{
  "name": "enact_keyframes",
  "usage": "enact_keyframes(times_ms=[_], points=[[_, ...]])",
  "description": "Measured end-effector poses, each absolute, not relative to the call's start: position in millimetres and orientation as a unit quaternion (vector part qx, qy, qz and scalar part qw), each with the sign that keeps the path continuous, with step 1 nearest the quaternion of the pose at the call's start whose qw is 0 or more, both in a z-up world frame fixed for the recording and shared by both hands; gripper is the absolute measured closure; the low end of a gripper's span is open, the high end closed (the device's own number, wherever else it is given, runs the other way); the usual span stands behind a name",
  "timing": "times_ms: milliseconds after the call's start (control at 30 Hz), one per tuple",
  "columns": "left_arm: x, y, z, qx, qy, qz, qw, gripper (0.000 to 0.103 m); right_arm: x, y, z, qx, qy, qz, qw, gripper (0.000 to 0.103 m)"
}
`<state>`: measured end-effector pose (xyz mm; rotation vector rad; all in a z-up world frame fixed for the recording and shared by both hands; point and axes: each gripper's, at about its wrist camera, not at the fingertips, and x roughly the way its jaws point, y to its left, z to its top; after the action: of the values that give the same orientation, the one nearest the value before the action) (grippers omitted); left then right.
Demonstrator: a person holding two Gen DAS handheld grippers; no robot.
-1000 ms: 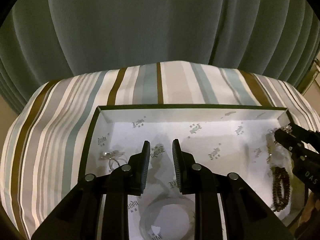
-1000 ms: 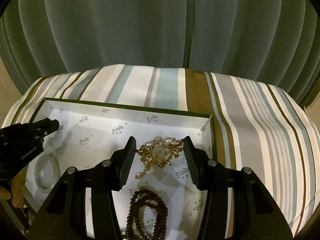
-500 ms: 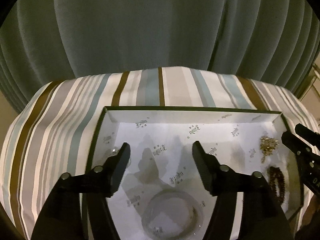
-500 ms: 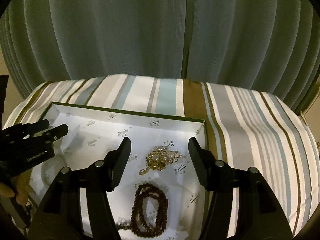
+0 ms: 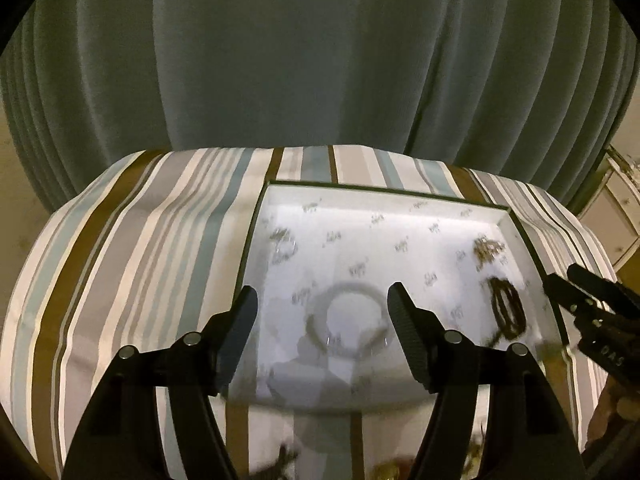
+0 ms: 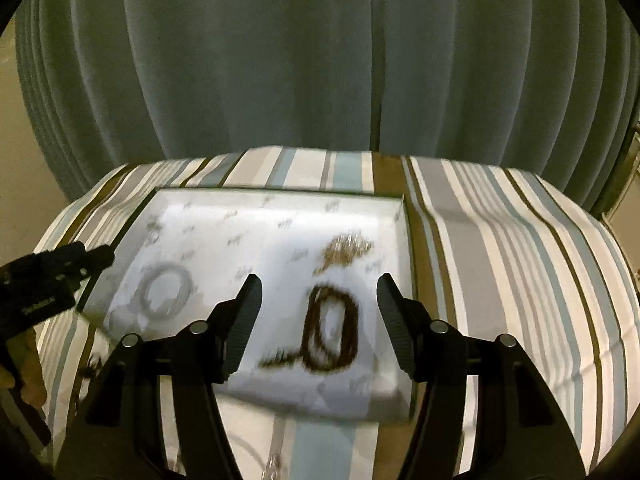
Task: Organize jewelry
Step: 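Withdraw both open tools from the box toward the remaining jewelry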
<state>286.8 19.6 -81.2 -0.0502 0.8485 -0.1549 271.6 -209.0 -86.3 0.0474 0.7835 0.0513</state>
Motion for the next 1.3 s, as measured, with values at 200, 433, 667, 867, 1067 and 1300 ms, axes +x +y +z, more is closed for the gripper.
enact_keyframes(times_ms=[200, 433, 667, 867, 1067, 1300], points=[[247.4, 23.4, -84.0, -0.041, 0.414, -0.075, 0.906, 0.036, 234.3, -199.9, -96.4, 0.020, 0.397, 0.039, 0.917, 0.044], [206.2, 20.9, -90.2, -0.043, 0.418, -0.068, 0.905, 0.036, 190.7, -192.5, -110.2, 0.018, 0.414, 0.051, 0.909, 0.044], [166.3, 19.2, -106.5, -0.041, 0.432, -0.062, 0.899, 0.036, 151.7, -192.4, -123.7, 0.023, 0.432, 0.060, 0.900, 0.044], [138.8, 20.9, -120.5, -0.040, 0.447, -0.057, 0.892, 0.036, 129.7, -190.0, -135.3, 0.025, 0.445, 0.065, 0.893, 0.046], [126.8, 25.1, -132.4, -0.045, 0.462, -0.051, 0.884, 0.037, 124.3, -184.5, -138.7, 0.022, 0.449, 0.073, 0.890, 0.054], [124.4, 26.8, -129.7, -0.043, 0.457, -0.048, 0.887, 0.037, 126.5, -180.0, -137.9, 0.020, 0.444, 0.071, 0.893, 0.056]])
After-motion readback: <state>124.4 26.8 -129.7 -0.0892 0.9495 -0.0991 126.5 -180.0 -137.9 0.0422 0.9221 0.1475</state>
